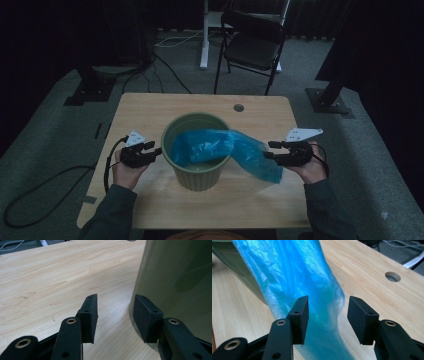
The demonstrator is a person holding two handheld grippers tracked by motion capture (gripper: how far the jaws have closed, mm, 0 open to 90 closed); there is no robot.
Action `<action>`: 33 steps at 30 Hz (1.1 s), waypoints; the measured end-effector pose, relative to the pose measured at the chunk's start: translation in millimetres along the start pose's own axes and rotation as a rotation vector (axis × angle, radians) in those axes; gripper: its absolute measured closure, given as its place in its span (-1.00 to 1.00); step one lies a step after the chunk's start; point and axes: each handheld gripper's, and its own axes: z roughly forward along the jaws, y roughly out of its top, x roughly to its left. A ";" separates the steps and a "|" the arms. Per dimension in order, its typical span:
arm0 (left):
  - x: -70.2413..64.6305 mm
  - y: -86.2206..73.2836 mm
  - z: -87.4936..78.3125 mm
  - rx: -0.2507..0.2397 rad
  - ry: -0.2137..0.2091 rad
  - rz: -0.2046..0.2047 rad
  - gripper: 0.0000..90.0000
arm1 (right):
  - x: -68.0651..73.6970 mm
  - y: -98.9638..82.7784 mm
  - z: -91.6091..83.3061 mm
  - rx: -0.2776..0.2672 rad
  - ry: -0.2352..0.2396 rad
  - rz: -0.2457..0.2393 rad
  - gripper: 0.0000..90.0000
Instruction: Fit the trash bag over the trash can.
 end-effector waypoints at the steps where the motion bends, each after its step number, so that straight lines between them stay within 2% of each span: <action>1: -0.7 0.2 -1.4 -0.004 -0.002 0.000 0.22 | -1.9 -1.1 0.5 0.000 -0.002 0.007 0.14; 3: -1.6 0.4 -4.4 -0.007 -0.005 0.007 0.22 | -6.6 -3.9 2.3 0.008 0.012 0.027 0.17; 5: -2.2 0.3 -7.1 -0.010 -0.009 0.008 0.22 | -9.8 -6.6 4.5 0.017 0.058 0.036 0.29; 7: -2.9 0.0 -9.5 -0.014 -0.011 0.010 0.22 | -10.3 -7.4 5.2 0.018 0.070 0.036 0.33; 10: -5.1 -0.6 -14.7 -0.021 -0.022 0.012 0.22 | -10.8 -9.2 7.7 0.026 0.101 0.042 0.55; 13: -8.1 -1.6 -18.9 -0.023 -0.034 0.025 0.22 | -10.6 -7.4 6.4 0.008 0.119 0.039 0.78; 17: -11.2 -1.7 -20.3 -0.022 -0.048 0.037 0.22 | -10.4 -2.2 3.1 -0.023 0.133 0.038 0.93; 26: -19.2 4.5 -17.6 -0.031 -0.077 0.058 0.22 | -8.2 12.4 -2.3 -0.069 0.162 0.018 0.97; 27: -21.9 6.4 -17.0 -0.031 -0.093 0.062 0.22 | -7.7 14.9 -2.8 -0.072 0.164 0.016 0.97; 33: -24.4 9.9 -16.1 -0.037 -0.094 0.068 0.24 | -5.8 32.2 -5.0 -0.093 0.172 -0.013 0.97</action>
